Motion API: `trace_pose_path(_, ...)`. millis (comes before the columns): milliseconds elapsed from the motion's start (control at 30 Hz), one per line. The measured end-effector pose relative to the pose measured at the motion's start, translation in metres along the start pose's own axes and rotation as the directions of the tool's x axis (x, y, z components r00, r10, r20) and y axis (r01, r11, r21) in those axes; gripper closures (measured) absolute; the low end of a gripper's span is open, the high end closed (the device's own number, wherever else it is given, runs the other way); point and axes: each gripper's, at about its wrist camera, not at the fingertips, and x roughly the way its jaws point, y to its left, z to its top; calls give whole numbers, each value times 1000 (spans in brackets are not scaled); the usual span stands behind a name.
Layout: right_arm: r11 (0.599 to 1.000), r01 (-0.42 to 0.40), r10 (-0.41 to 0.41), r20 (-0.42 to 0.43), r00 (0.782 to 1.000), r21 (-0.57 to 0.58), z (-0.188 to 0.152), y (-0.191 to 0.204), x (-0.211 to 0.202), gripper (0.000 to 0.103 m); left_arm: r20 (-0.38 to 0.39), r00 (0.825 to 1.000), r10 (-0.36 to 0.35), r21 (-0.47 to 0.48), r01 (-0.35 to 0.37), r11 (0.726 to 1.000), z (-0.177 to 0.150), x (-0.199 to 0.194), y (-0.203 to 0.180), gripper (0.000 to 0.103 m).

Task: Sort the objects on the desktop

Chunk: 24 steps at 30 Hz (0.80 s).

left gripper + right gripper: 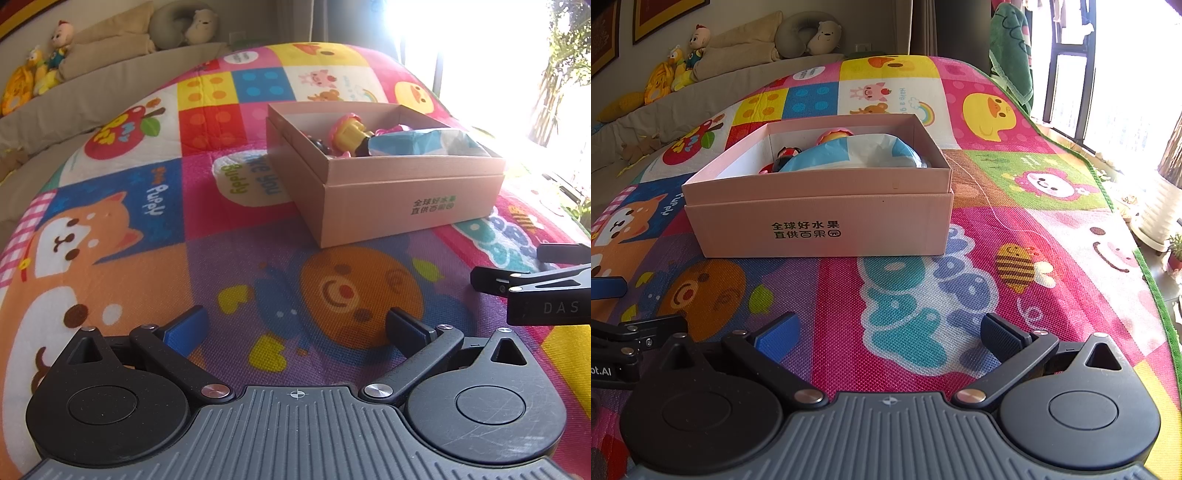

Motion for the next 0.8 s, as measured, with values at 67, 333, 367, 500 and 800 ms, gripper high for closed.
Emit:
trace_pose_path(67, 1000, 0, 0, 0, 1000, 0, 0, 0, 0, 0, 0, 1000, 0, 0, 0, 1000, 0, 0, 0, 0)
trace_pose_path(333, 1000, 1, -1, 0, 1000, -1, 1, 0, 0, 0, 0, 1000, -1, -1, 1, 1000, -1, -1, 0, 0)
trace_pose_path(367, 1000, 0, 0, 0, 1000, 0, 1, 0, 0, 0, 0, 1000, -1, 0, 1, 1000, -1, -1, 0, 0)
trace_pose_path(500, 1000, 0, 0, 0, 1000, -1, 1, 0, 0, 0, 0, 1000, 0, 0, 0, 1000, 0, -1, 0, 0)
trace_pose_path(800, 1000, 1, -1, 0, 1000, -1, 1, 0, 1, 0, 1, 1000, -2, -1, 2, 1000, 0, 0, 0, 0)
